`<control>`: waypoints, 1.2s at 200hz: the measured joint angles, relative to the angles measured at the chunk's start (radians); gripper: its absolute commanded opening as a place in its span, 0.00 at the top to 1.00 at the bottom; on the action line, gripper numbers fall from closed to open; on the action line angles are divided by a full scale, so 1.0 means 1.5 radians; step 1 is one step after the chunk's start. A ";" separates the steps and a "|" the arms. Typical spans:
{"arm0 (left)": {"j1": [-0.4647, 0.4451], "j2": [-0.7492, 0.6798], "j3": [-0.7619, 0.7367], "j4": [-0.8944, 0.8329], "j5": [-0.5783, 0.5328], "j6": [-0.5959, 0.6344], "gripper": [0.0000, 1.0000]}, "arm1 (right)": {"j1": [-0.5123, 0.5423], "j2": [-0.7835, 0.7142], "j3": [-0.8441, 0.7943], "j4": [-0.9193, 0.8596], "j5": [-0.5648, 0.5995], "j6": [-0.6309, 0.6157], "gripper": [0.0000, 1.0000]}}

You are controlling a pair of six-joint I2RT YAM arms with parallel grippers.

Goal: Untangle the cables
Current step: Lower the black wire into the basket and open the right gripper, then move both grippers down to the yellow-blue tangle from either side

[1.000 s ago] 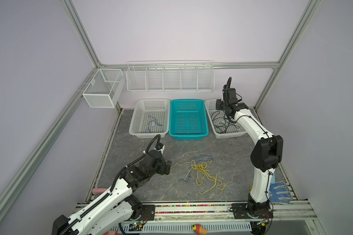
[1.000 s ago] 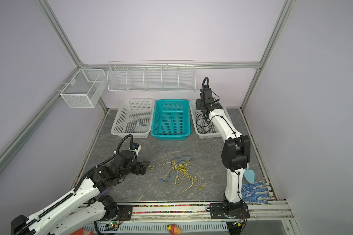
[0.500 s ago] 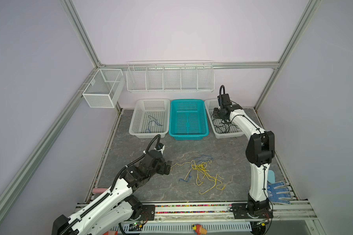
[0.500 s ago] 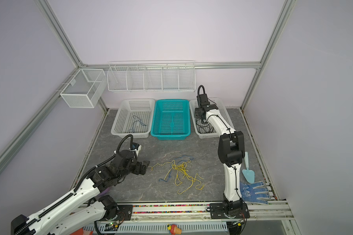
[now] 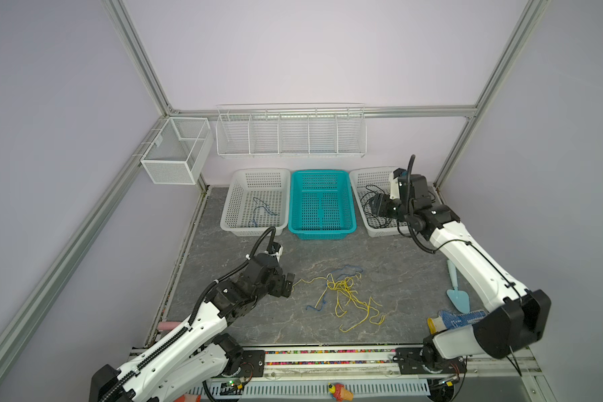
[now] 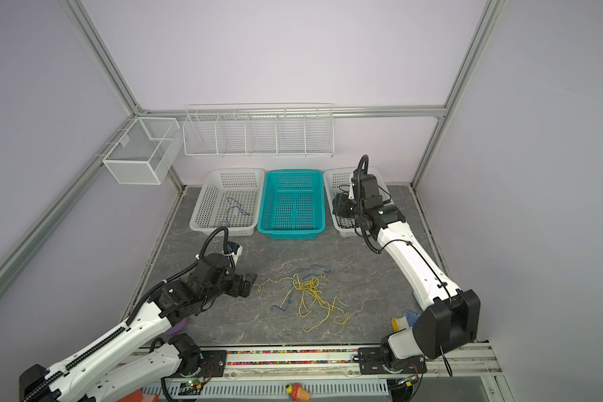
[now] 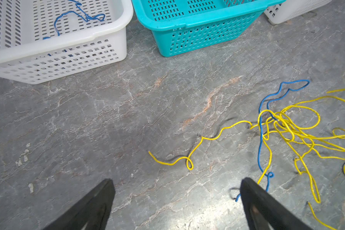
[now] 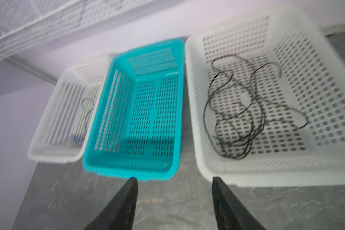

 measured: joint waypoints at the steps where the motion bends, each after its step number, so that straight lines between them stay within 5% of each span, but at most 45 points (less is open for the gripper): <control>1: 0.000 0.000 0.001 0.000 0.001 -0.001 0.01 | 0.003 -0.004 -0.007 0.002 -0.004 0.000 0.38; 85: -0.007 0.055 0.049 0.007 0.133 -0.183 0.04 | 0.086 -0.199 -0.317 0.040 -0.150 -0.011 0.38; 127: -0.082 0.057 -0.003 0.065 0.140 -0.303 0.06 | 0.089 -0.279 -0.418 0.079 -0.159 -0.010 0.38; 240: -0.119 0.216 -0.019 0.185 0.157 -0.411 0.19 | 0.105 -0.286 -0.492 0.153 -0.164 0.000 0.39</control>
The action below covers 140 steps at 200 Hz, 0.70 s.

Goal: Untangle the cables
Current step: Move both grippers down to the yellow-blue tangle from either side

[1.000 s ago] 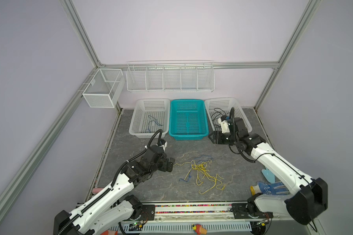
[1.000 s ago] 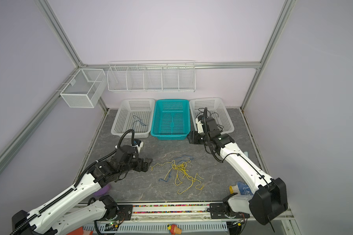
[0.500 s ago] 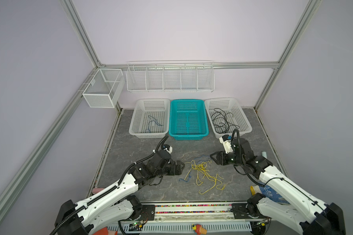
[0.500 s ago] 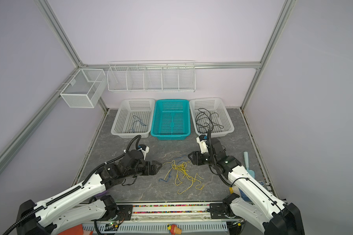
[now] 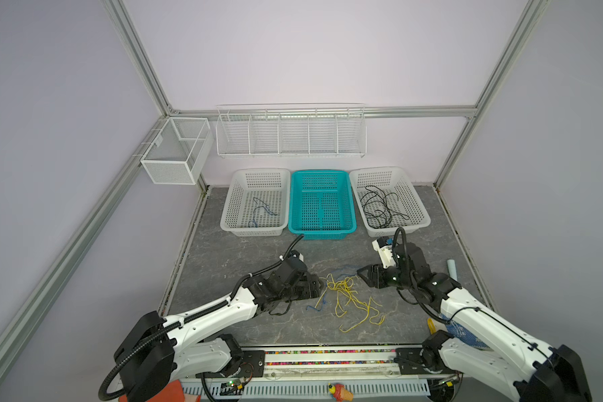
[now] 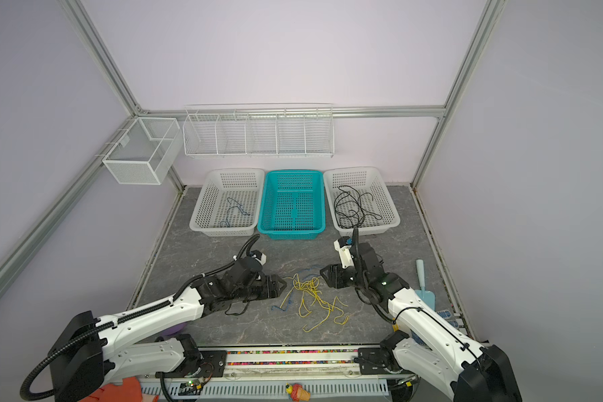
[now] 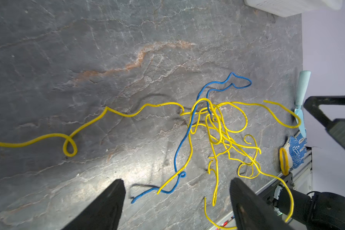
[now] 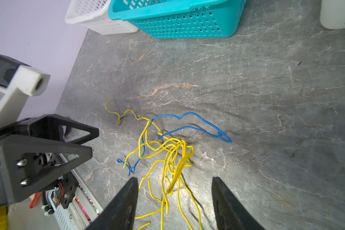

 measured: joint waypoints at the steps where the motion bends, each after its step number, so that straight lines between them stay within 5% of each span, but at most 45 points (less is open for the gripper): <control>1: 0.000 0.001 0.000 0.001 0.001 -0.001 0.19 | 0.000 0.000 0.000 0.000 0.000 0.000 0.39; 140: -0.034 0.147 0.074 0.087 0.015 -0.049 0.18 | 0.072 0.062 -0.025 0.058 0.075 -0.001 0.41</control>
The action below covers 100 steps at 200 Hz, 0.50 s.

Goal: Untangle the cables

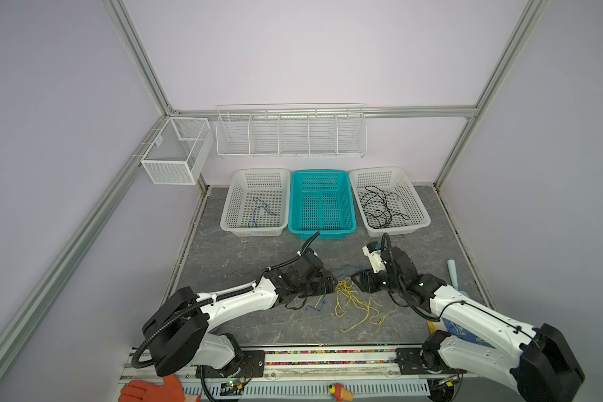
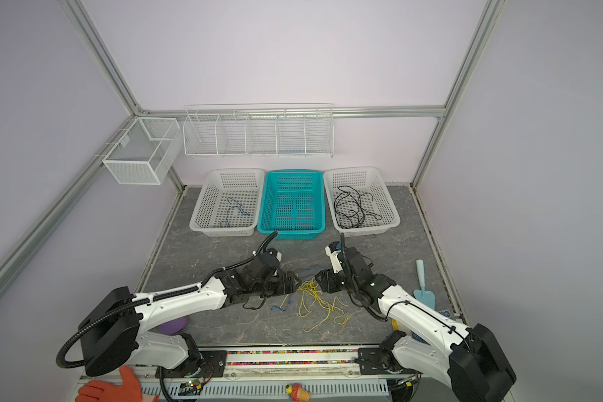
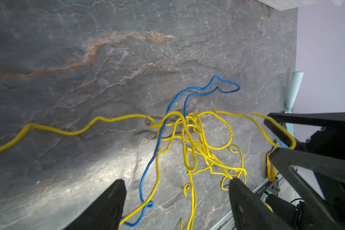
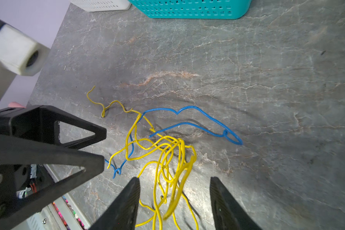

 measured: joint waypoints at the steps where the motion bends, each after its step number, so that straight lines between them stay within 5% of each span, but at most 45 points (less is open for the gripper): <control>1: 0.000 0.001 0.001 0.001 0.000 0.000 0.18 | 0.000 0.000 0.000 0.000 0.001 0.000 0.42; 28: -0.002 0.041 0.030 0.005 0.000 -0.003 0.22 | 0.003 -0.008 -0.006 0.002 0.024 0.000 0.42; 100: -0.005 0.124 0.121 -0.050 -0.006 0.031 0.62 | 0.006 -0.041 -0.012 0.003 0.061 0.000 0.42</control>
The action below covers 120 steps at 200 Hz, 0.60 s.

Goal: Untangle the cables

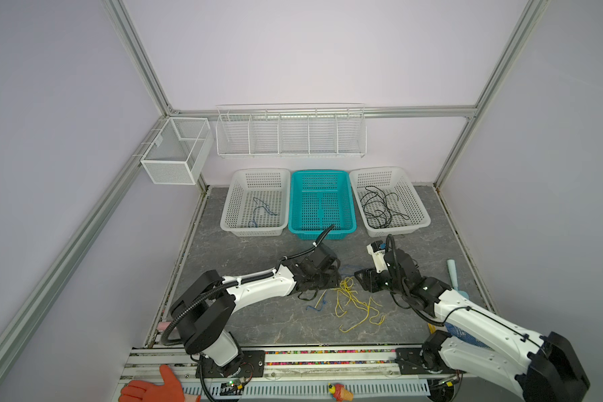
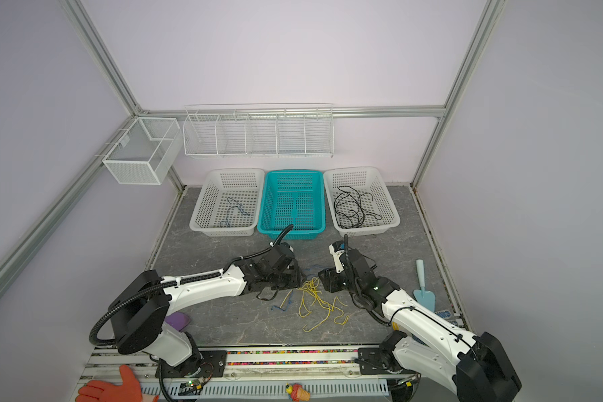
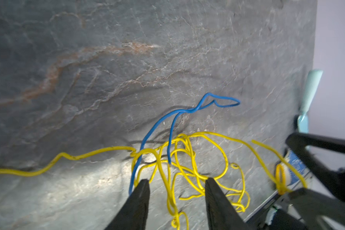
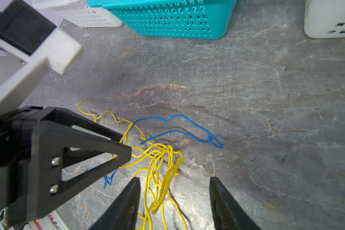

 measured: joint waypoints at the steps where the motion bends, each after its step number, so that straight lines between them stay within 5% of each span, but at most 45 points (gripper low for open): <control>1: 0.000 0.001 0.001 -0.001 0.000 -0.002 0.63 | 0.000 0.000 0.000 0.000 0.001 0.000 0.42; 43: 0.000 0.018 0.021 -0.039 -0.011 0.022 0.75 | 0.004 -0.001 0.000 0.000 0.007 0.000 0.42; 84: 0.000 0.028 0.029 -0.073 -0.015 0.041 0.98 | 0.011 0.000 0.000 0.000 0.010 -0.001 0.42; 120: 0.000 0.023 0.046 -0.106 -0.023 0.056 1.00 | 0.019 0.004 0.000 0.002 0.016 -0.003 0.42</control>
